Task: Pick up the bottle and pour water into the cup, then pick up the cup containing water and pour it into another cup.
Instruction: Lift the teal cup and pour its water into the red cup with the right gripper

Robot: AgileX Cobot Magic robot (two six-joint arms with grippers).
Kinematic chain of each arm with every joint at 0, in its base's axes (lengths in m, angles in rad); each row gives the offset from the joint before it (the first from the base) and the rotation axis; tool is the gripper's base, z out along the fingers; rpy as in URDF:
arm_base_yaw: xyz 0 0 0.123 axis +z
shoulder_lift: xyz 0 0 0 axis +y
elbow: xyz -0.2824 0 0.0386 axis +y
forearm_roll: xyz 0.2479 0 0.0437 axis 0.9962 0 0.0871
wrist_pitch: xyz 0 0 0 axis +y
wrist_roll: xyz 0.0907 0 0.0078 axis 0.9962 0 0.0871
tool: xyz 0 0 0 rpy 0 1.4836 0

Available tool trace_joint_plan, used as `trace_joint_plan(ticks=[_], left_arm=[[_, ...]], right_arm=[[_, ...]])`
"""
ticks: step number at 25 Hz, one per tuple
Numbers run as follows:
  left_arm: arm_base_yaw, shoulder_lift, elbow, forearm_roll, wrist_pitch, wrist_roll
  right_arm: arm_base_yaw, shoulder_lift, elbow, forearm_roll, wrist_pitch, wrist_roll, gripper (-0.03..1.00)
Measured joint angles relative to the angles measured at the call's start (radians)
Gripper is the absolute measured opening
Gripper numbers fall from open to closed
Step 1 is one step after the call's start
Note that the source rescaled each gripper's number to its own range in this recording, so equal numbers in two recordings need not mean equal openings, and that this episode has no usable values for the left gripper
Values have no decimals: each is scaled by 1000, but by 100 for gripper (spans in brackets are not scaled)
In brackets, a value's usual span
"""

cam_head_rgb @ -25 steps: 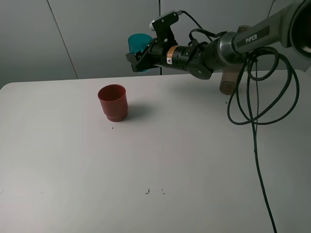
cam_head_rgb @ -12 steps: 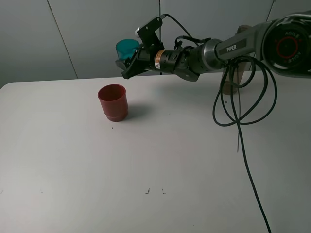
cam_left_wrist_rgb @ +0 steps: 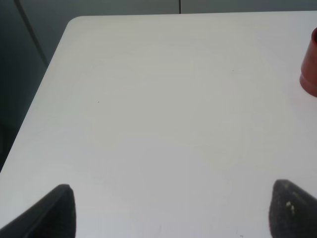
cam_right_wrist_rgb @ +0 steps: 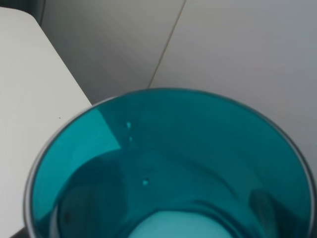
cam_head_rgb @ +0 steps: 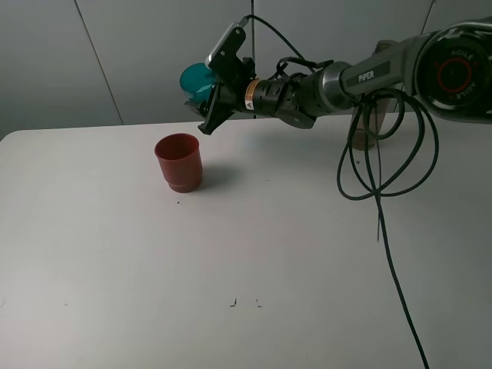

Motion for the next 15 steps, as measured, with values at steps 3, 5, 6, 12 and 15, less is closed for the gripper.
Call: trace_joint_plan(ticks=[3, 5, 6, 12, 15], left_arm=[[0, 0, 0, 0, 0, 0], [0, 0, 0, 0, 0, 0], [0, 0, 0, 0, 0, 0], [0, 0, 0, 0, 0, 0], [0, 0, 0, 0, 0, 0]], right_arm=[[0, 0, 0, 0, 0, -43, 8], [0, 0, 0, 0, 0, -64, 8], [0, 0, 0, 0, 0, -74, 8], [2, 0, 0, -19, 0, -88, 8], [2, 0, 0, -42, 0, -90, 8]])
